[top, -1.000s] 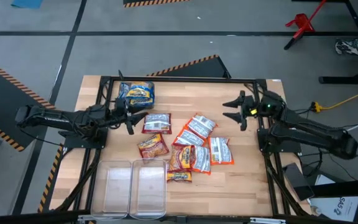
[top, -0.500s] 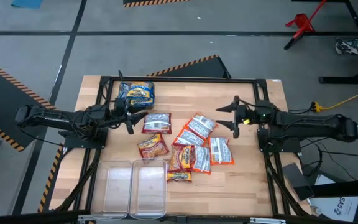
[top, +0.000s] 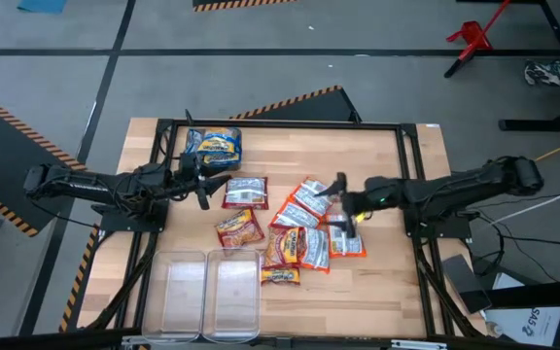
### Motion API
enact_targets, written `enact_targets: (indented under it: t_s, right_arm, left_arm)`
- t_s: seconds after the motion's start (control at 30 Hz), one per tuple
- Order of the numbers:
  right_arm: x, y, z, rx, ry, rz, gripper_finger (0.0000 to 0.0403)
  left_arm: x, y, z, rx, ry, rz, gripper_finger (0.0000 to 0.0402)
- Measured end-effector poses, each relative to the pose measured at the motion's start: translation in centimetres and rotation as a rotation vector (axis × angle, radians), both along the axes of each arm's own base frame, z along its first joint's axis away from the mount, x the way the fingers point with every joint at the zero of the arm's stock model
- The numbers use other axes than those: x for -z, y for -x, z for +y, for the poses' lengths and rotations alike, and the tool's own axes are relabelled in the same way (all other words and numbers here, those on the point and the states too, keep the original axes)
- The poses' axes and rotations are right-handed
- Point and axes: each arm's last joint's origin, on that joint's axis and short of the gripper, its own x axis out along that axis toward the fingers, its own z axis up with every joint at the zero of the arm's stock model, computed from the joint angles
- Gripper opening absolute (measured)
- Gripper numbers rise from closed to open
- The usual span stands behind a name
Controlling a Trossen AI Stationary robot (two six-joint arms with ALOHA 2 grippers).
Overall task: Sort Maruchan noodles
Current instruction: Put the red noodle pack into the left transparent bin
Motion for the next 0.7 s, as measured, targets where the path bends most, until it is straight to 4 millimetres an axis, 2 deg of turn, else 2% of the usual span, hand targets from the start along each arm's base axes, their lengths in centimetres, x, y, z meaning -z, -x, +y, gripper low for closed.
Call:
enact_targets:
  t_s: [0.23, 0.47, 0.7]
  right_arm:
    - [0.5, -4.2, 2.6, -0.081, 0.107, 0.117, 0.0348]
    - [1.4, -8.1, 5.6, -0.259, 0.325, 0.259, 0.0348]
    - [2.4, -10.3, 8.7, -0.402, 0.413, 0.367, 0.0349]
  left_arm:
    - [0.0, 0.0, 0.0, -0.001, -0.001, 0.0, 0.0173]
    - [0.0, 0.0, 0.0, -0.001, -0.001, 0.0, 0.0173]
    - [0.0, 0.0, 0.0, -0.001, 0.0, -0.002, 0.0173]
